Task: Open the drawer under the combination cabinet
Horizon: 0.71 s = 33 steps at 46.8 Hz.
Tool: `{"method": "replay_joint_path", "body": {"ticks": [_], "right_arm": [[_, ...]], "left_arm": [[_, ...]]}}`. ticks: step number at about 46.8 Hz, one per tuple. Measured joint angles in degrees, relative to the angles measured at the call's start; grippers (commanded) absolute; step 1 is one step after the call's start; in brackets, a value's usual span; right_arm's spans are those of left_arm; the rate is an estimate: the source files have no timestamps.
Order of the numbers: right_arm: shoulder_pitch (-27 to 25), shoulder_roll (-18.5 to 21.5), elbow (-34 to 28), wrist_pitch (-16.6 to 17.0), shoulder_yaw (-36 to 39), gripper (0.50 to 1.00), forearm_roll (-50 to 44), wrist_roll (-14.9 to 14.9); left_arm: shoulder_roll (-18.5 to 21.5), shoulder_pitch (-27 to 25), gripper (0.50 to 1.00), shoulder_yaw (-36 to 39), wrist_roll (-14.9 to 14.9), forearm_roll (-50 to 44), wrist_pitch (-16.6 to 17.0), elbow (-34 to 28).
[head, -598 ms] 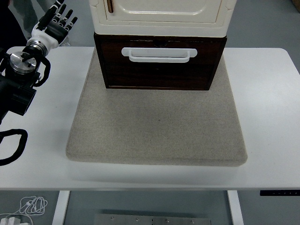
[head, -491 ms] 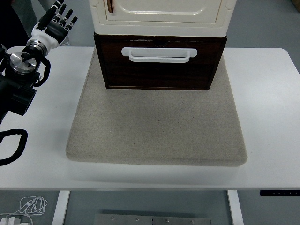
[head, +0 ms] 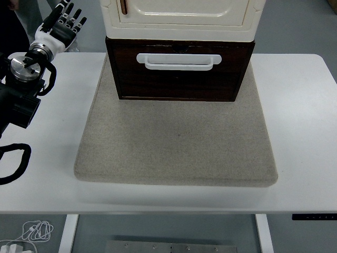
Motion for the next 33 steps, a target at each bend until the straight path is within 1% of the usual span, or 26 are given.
{"method": "replay_joint_path", "body": {"ticks": [7, 14, 19, 33], "right_arm": [[0.0, 0.0, 0.0, 0.0, 0.0, 0.926, 0.0, 0.0], [0.0, 0.0, 0.0, 0.0, -0.1, 0.926, 0.0, 0.0], [0.0, 0.0, 0.0, 0.0, 0.0, 0.926, 0.0, 0.0], [0.0, 0.0, 0.0, 0.0, 0.0, 0.926, 0.0, 0.0]], "left_arm": [[0.5, -0.1, 1.0, 0.0, 0.1, 0.1, -0.1, -0.1], [3.2, 0.2, 1.0, 0.1, 0.0, 0.3, -0.4, -0.3], [4.2, 0.3, 1.0, 0.6, 0.0, 1.7, -1.4, -2.4], [14.1, -2.8, 1.0, 1.3, -0.4, 12.9, -4.8, -6.4]]}}
